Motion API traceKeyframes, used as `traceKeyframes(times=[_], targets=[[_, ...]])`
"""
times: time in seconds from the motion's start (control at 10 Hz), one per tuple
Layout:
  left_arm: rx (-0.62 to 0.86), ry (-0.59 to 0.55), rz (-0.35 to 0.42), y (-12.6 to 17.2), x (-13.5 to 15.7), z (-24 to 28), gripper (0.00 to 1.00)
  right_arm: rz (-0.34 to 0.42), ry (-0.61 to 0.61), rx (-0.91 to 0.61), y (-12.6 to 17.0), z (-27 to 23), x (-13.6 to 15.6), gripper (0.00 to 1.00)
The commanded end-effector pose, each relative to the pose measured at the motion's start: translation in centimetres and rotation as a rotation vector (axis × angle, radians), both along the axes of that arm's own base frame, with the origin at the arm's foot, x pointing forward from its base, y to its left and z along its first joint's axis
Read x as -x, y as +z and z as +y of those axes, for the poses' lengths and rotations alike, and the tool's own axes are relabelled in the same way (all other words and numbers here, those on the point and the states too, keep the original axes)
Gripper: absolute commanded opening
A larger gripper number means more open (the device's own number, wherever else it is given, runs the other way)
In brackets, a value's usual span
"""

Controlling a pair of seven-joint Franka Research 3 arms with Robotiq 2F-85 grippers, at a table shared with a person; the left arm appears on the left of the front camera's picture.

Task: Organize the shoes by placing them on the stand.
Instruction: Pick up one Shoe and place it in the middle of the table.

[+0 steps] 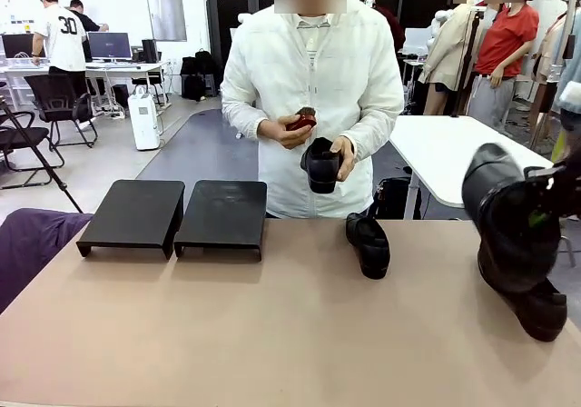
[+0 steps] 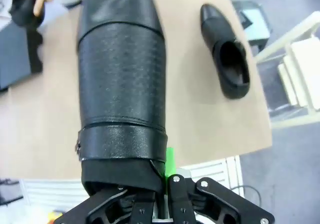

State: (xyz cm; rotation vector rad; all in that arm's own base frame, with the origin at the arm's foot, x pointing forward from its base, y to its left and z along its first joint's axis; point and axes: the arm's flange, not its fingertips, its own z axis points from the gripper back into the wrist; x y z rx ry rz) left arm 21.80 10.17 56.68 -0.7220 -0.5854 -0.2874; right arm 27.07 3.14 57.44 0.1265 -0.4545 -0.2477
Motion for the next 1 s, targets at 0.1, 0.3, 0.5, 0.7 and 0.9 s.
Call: traceKeyframes(times=[0.1,0.3,0.5,0.7,0.9], targets=[[0.008,-0.015,-0.015,-0.1,0.0,0.0,1.0,0.028,0.02,0.05,-0.1,1.4,-2.7,0.0],[0.008,-0.015,-0.015,-0.1,0.0,0.0,1.0,0.076,0.156,0.063,-1.1,5.4,-6.4,0.0],[0.008,-0.015,-0.015,-0.1,0.0,0.0,1.0,0.103,0.278,0.035,-2.6,9.6,-9.1,0.0],[0.008,-0.015,-0.015,-0.1,0.0,0.0,1.0,0.161,0.303,0.097,-2.7,10.8,-9.7,0.0],[0.008,-0.015,-0.015,-0.1,0.0,0.0,1.0,0.262,0.209,0.04,0.0,3.1,-6.8,0.0]])
